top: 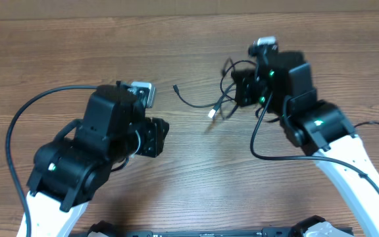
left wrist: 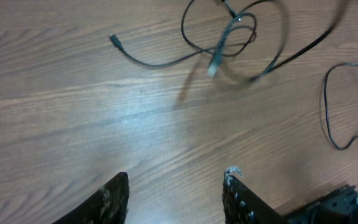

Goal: Untangle cables

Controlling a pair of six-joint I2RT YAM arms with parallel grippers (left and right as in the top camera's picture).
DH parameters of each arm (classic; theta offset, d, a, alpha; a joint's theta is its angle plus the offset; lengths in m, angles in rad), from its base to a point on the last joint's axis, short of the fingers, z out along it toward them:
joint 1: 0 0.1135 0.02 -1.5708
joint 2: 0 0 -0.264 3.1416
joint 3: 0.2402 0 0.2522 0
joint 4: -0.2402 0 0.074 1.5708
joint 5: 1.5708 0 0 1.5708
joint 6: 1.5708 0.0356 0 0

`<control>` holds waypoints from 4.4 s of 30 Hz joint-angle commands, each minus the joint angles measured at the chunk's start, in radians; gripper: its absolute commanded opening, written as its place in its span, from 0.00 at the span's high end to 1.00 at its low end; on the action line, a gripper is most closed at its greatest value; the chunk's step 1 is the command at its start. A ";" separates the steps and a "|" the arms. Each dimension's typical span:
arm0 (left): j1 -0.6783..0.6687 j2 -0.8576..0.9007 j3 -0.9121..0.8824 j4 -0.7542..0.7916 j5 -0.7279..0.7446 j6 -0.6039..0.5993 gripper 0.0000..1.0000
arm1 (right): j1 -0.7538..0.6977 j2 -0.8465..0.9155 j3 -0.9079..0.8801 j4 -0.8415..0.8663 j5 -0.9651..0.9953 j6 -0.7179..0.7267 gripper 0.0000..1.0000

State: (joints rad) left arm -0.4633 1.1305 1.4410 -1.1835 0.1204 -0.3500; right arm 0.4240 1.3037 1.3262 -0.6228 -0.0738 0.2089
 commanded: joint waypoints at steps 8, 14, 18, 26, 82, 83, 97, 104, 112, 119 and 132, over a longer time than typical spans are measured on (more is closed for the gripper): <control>-0.002 0.134 -0.006 0.085 0.061 -0.008 0.52 | -0.010 -0.005 0.277 0.016 0.298 -0.040 0.96; -0.002 0.207 -0.006 0.137 0.140 0.016 0.52 | -0.063 -0.006 0.333 0.128 0.346 -0.039 0.96; -0.002 0.251 -0.006 0.181 0.181 0.055 0.53 | -0.123 -0.005 0.364 0.211 0.346 -0.039 0.96; -0.003 0.288 -0.006 0.220 0.273 0.093 0.52 | -0.363 -0.005 0.371 0.275 0.351 -0.055 0.96; -0.003 0.326 -0.006 0.320 0.400 0.104 0.51 | -0.313 0.264 -0.255 -0.020 0.177 0.733 0.21; -0.003 0.326 -0.006 0.320 0.400 0.104 0.51 | -0.308 0.264 -0.277 0.000 0.176 0.756 0.21; -0.003 0.326 -0.006 0.325 0.401 0.101 0.50 | -0.306 0.274 -0.456 0.212 0.222 0.980 0.21; -0.003 0.326 -0.006 0.324 0.401 0.100 0.50 | -0.305 0.355 -0.456 0.308 0.184 0.999 0.23; -0.003 0.327 -0.006 0.332 0.396 0.100 0.49 | -0.305 0.423 -0.456 0.332 0.176 0.999 0.55; -0.003 0.327 -0.006 0.336 0.396 0.099 0.50 | -0.305 0.460 -0.456 0.415 0.164 0.995 0.94; -0.003 0.327 -0.006 0.321 0.394 0.100 0.50 | -0.312 0.476 -0.405 0.621 0.144 0.801 0.96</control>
State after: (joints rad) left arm -0.4633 1.4582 1.4364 -0.8558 0.5198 -0.2771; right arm 0.1184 1.7836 0.8776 -0.0196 0.0750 1.1095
